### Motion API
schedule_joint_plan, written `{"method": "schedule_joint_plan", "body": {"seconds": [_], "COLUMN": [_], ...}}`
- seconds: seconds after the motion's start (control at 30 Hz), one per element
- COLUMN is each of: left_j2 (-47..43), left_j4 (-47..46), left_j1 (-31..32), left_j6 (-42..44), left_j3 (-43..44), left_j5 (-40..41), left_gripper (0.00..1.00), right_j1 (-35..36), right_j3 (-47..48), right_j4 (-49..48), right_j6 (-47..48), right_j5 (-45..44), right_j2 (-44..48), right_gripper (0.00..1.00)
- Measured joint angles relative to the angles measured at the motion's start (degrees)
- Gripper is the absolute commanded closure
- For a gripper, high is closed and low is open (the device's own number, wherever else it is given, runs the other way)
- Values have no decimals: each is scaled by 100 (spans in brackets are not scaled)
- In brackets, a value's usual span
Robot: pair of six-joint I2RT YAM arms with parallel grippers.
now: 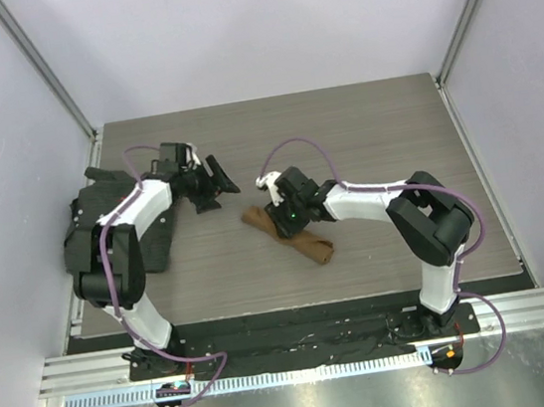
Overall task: Fold the napkin, place the utensils inside, and roll it up
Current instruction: Roll the napkin with the utensil
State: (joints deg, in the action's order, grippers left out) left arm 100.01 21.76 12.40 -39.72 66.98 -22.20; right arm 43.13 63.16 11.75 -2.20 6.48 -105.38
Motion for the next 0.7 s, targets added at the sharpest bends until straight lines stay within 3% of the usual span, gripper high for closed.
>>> {"method": "schedule_joint_plan", "body": {"seconds": [0.23,0.43,0.57,0.7], "left_j2": [-763,-1266,-1499,-1631], "left_j4": [514,793,920,964], "left_j1": [-553,-658,-798,-957], "left_j6": [212,455,599,728], "left_j3": [140,149,136,61], "left_j5": [153,140,116,98], "left_gripper": [18,17,16,16], "right_j1": [-970,-1338,-1438,-1534], "right_j3": [-7,0,7,28], "right_j4": [-46,-37,-33,-52], "right_j6": [-422,-507,-551,-603], "right_j5": [-146,-219,-179,44], "right_j2": [4,2,2,11], "right_gripper": [58,55,43,24]}}
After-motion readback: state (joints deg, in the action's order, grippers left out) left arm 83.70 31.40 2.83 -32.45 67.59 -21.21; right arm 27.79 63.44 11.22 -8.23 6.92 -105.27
